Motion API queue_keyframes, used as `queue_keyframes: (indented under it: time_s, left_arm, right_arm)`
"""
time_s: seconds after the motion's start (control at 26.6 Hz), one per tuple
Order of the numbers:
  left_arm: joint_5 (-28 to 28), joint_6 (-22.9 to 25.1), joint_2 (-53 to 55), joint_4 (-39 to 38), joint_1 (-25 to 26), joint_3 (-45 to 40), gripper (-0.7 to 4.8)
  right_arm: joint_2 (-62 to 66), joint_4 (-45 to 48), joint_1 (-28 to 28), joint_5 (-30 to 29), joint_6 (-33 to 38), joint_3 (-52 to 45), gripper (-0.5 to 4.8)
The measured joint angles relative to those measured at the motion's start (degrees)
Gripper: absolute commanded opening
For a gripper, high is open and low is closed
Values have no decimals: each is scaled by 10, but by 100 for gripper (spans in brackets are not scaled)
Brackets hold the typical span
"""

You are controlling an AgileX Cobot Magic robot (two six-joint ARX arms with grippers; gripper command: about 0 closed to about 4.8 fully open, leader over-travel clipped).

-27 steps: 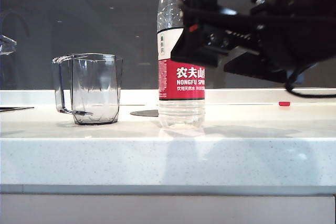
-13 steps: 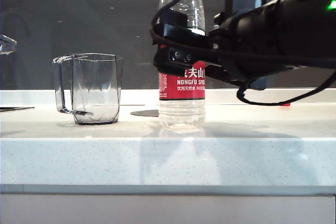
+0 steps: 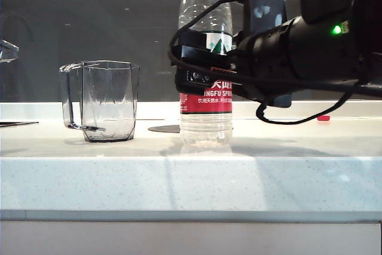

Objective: Pick up the mineral water bottle on the table and pour water into the mug until it's half full.

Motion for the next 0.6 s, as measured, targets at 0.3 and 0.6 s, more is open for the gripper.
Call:
queue_keyframes:
  time_s: [0.3,0.6]
  left_arm:
    - [0,0,0,0,0,0,-4]
    - [0,0,0,0,0,0,-4]
  right_arm:
    - [0,0,0,-9,-2,2,332]
    - [0,0,0,-9,-1,2,281]
